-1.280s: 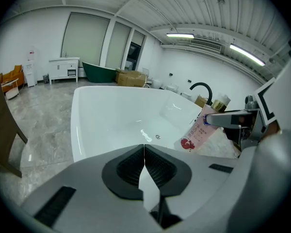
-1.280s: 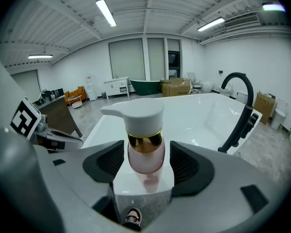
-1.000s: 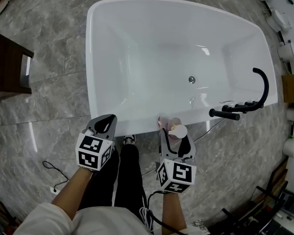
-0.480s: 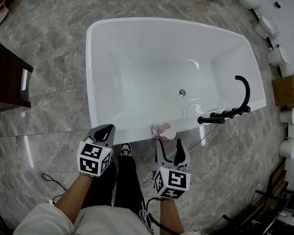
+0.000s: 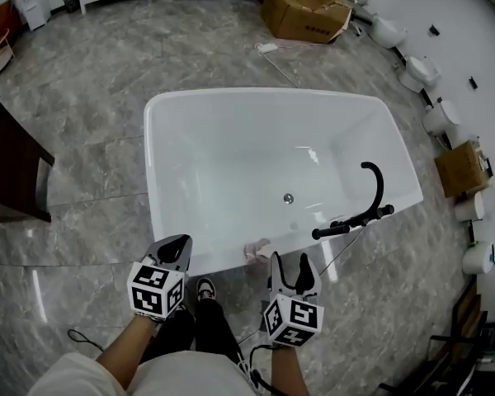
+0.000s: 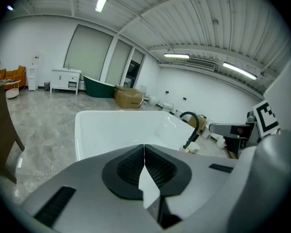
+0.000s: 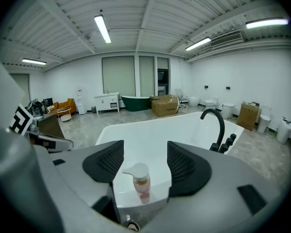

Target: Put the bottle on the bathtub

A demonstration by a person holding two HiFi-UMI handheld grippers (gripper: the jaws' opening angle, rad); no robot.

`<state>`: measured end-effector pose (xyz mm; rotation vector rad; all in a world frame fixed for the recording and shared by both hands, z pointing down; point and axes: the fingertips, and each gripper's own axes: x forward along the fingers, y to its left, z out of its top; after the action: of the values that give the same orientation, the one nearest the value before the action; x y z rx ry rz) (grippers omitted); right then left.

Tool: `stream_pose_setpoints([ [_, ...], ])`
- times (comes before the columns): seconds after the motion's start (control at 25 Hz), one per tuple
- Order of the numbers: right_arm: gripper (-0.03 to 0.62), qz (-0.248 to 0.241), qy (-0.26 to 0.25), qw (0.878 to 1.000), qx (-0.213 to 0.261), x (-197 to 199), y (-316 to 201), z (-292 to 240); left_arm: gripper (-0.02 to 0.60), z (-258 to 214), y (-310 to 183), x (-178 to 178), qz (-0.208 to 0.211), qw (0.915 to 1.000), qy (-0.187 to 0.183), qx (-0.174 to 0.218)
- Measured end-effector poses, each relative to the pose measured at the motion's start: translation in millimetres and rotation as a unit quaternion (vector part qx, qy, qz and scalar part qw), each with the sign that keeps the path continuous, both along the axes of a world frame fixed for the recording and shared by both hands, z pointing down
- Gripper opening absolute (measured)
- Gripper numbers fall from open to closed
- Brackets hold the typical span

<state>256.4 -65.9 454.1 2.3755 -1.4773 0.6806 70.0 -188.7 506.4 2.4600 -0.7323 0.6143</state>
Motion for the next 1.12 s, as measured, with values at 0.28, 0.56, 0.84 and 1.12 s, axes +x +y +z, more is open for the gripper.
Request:
stream_pose_setpoints([
  [0.28, 0.237, 0.032, 0.007, 0.999, 0.027, 8.2, -10.1, -38.6, 0.017, -38.9, -7.9, -1.8, 0.020, 0.9981, 0.003, 0.059],
  [0.56, 0.168, 0.062, 0.026, 0.995, 0.070, 14.0, -4.7, -80.0, 0.017, -84.6, -23.4, -3.2, 0.020, 0.9931, 0.040, 0.109],
  [0.84, 0.039, 0.092, 0.056, 0.990, 0.095, 17.2, 10.3, -105.1, 0.017, -115.4, -30.8, -8.6, 0.003, 0.9892, 0.066, 0.131],
  [1.12, 0.027, 0.115, 0.047, 0.985, 0.120, 34.7, 25.8, -115.8, 0.017, -125.5, -34.9, -13.8, -0.022, 0.9878, 0.062, 0.141],
])
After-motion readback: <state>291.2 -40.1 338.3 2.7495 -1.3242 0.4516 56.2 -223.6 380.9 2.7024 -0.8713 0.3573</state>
